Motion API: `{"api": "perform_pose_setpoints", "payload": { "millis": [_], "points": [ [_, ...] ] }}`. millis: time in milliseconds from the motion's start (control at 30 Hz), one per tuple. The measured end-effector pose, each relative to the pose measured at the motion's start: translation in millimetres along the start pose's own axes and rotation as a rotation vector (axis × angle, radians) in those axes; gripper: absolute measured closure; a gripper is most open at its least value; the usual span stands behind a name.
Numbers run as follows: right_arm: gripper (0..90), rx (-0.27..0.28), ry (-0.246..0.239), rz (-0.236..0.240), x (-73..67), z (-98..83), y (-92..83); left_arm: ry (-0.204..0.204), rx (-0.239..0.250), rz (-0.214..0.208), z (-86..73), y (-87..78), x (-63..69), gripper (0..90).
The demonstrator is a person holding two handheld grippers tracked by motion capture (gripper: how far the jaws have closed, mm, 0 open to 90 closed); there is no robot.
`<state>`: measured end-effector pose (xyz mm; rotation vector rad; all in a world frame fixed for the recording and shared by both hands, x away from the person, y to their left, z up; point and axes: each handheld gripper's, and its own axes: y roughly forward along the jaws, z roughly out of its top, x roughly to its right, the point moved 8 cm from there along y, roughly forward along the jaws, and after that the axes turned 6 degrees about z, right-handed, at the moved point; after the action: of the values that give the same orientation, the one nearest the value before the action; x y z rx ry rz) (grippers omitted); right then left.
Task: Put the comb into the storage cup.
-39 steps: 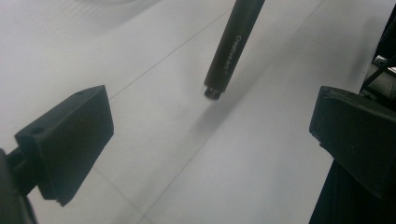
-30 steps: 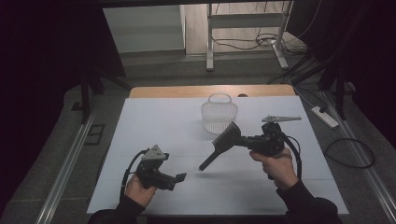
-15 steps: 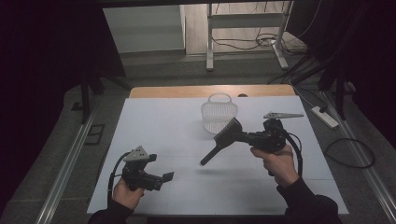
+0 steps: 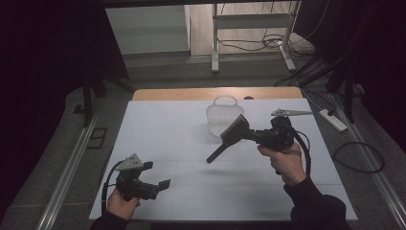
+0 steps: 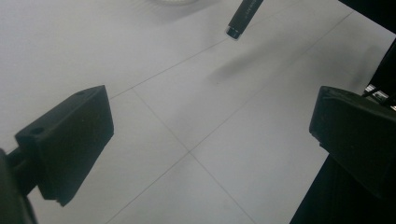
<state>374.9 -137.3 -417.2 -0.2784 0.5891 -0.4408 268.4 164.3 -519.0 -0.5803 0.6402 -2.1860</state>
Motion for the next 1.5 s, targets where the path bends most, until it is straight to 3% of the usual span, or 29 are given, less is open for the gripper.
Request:
{"api": "perform_pose_setpoints", "payload": {
  "millis": [567,1100,1300,1500],
  "points": [
    [83.6,0.021,-0.01,-0.032,10.2,18.9,6.0,-0.035,0.009,0.065,-16.0,-21.9,-12.0,0.1],
    [83.6,0.045,-0.005,-0.053,17.2,34.1,8.6,-0.028,0.019,0.121,-24.5,-35.2,-15.8,0.0],
    [83.7,0.062,0.006,-0.049,20.2,41.3,9.4,-0.007,0.013,0.144,-25.3,-35.7,-15.6,0.0],
    [83.7,0.076,0.013,-0.056,24.9,49.0,9.9,-0.011,0.016,0.147,-25.3,-36.2,-16.5,0.0]
  ]
}}
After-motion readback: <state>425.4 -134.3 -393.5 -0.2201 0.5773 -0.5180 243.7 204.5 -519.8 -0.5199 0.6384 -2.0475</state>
